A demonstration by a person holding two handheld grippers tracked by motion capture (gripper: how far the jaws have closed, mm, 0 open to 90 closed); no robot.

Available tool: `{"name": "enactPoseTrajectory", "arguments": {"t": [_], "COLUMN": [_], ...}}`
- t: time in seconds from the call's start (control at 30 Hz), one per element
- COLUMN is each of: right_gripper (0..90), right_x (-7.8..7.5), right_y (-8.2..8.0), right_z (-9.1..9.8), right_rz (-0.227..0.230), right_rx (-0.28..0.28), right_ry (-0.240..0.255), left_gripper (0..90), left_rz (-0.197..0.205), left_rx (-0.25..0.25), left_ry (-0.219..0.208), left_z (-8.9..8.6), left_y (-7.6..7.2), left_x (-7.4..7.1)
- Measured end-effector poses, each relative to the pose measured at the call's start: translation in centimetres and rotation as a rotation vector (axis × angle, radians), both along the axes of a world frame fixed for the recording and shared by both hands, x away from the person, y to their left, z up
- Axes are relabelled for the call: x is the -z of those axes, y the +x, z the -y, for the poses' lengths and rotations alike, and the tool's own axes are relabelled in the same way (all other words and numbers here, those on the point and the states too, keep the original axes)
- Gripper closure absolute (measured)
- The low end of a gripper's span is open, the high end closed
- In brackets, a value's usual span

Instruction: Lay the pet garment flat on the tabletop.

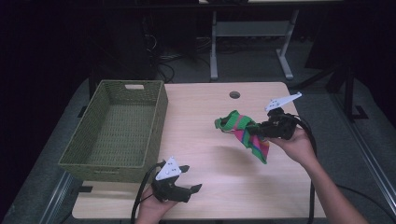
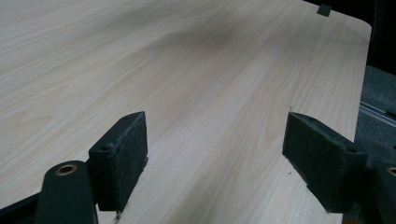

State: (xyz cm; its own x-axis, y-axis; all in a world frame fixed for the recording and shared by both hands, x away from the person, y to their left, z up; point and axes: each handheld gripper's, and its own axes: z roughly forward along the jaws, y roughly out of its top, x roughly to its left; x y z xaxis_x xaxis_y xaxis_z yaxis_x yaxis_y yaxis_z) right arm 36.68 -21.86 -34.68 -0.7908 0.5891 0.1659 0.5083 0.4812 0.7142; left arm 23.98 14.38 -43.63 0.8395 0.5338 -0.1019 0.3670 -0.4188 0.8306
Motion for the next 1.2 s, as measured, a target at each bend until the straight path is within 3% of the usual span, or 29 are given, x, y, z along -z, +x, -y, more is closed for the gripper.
{"name": "enactPoseTrajectory", "arguments": {"t": [0.17, 0.53, 0.7, 0.87, 1.0, 1.2], "right_gripper": [79.3, 79.2, 79.2, 79.1, 79.0, 78.7], "right_x": [0.1, 2.1, 2.8, 3.7, 4.7, 5.7], "right_y": [-1.1, -2.7, -3.4, -4.2, -4.3, -4.3], "right_z": [-0.3, -1.4, -1.6, -2.4, -3.4, -5.5], "right_rz": [0.024, -0.007, -0.021, -0.035, -0.048, -0.086], "right_rx": [-0.029, -0.066, -0.068, -0.071, -0.071, -0.108], "right_ry": [0.015, -0.002, 0.023, 0.016, -0.02, -0.046], "left_gripper": [21.7, 21.7, 21.7, 21.7, 21.7, 21.7], "left_rz": [-0.007, 0.008, 0.001, 0.005, 0.008, 0.004], "left_rx": [-0.002, -0.008, -0.009, -0.009, -0.009, -0.012], "left_ry": [-0.007, -0.016, -0.026, -0.03, -0.021, -0.023], "left_z": [0.1, 0.0, -0.1, -0.1, -0.2, -0.2], "left_y": [0.1, 0.0, 0.1, 0.0, 0.0, 0.1], "left_x": [0.0, -0.1, -0.1, -0.2, -0.2, -0.1]}}
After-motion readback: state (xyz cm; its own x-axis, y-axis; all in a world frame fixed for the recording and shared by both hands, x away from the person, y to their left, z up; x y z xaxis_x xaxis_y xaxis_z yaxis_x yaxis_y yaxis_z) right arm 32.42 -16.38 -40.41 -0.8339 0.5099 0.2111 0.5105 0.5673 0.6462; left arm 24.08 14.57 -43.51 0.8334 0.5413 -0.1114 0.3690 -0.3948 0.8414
